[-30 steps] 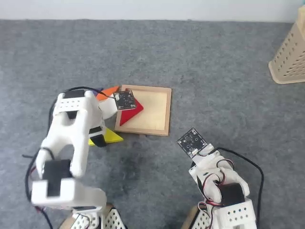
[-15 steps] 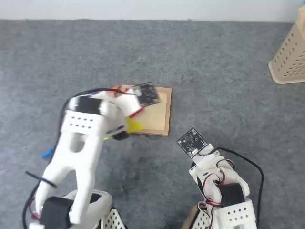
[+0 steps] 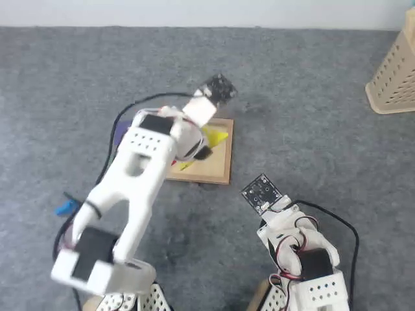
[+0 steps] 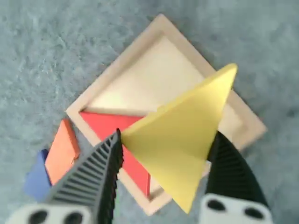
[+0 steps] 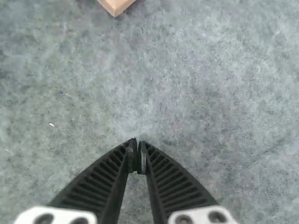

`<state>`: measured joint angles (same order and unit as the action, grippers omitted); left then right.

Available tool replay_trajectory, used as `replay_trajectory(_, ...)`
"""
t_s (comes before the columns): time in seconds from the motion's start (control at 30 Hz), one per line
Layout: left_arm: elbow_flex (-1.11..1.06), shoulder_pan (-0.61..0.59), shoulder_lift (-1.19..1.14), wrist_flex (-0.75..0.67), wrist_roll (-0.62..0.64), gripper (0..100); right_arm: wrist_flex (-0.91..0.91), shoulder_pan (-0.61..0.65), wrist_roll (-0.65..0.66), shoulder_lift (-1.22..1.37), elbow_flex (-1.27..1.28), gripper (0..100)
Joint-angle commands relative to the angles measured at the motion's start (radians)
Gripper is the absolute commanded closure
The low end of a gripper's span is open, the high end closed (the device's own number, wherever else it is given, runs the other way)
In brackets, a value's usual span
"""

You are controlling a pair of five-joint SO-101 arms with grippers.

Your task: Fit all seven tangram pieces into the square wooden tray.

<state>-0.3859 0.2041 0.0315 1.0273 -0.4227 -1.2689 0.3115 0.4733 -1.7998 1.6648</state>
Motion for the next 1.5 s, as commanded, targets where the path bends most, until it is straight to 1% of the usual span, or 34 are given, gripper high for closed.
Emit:
replay_trajectory(0.0,0.14,-0.008,-0.098,-0.028,0.098,90,-0.005,-0.001,-0.006,-0.015,0.018,99.1)
replay_trajectory(0.1,0.163,-0.008,-0.143,-0.034,0.115,90,-0.005,-0.001,-0.006,-0.015,0.018,99.1)
replay_trajectory(0.17,0.174,-0.003,-0.17,-0.035,0.104,90,-0.005,-0.001,-0.006,-0.015,0.018,99.1)
replay_trajectory(0.3,0.177,-0.009,-0.219,-0.068,-0.028,90,-0.005,-0.001,-0.006,-0.015,0.018,99.1)
replay_trajectory(0.47,0.185,-0.037,-0.287,-0.089,-0.227,90,-0.005,-0.001,-0.006,-0.015,0.018,99.1)
replay_trajectory(0.6,0.202,-0.037,-0.29,-0.035,-0.374,90,-0.005,-0.001,-0.006,-0.015,0.018,99.1)
replay_trajectory(0.73,0.266,-0.026,-0.285,0.084,-0.5,90,-0.005,-0.001,-0.006,-0.015,0.018,99.1)
replay_trajectory(0.83,0.309,-0.026,-0.292,0.161,-0.563,90,-0.005,-0.001,-0.006,-0.015,0.018,99.1)
replay_trajectory(0.97,0.309,-0.021,-0.292,0.201,-0.598,89,-0.005,-0.001,-0.006,-0.015,0.018,99.1)
replay_trajectory(1.03,0.305,-0.015,-0.292,0.201,-0.598,87,-0.005,-0.001,-0.006,-0.015,0.018,99.1)
replay_trajectory(1.1,0.295,0.002,-0.292,0.196,-0.598,86,-0.005,-0.001,-0.006,-0.015,0.018,99.1)
replay_trajectory(1.33,0.291,0.064,-0.293,0.201,-0.6,86,-0.005,-0.001,-0.006,-0.015,0.018,99.1)
replay_trajectory(1.47,0.291,0.061,-0.293,0.25,-0.667,86,-0.005,-0.001,-0.006,-0.015,0.018,99.1)
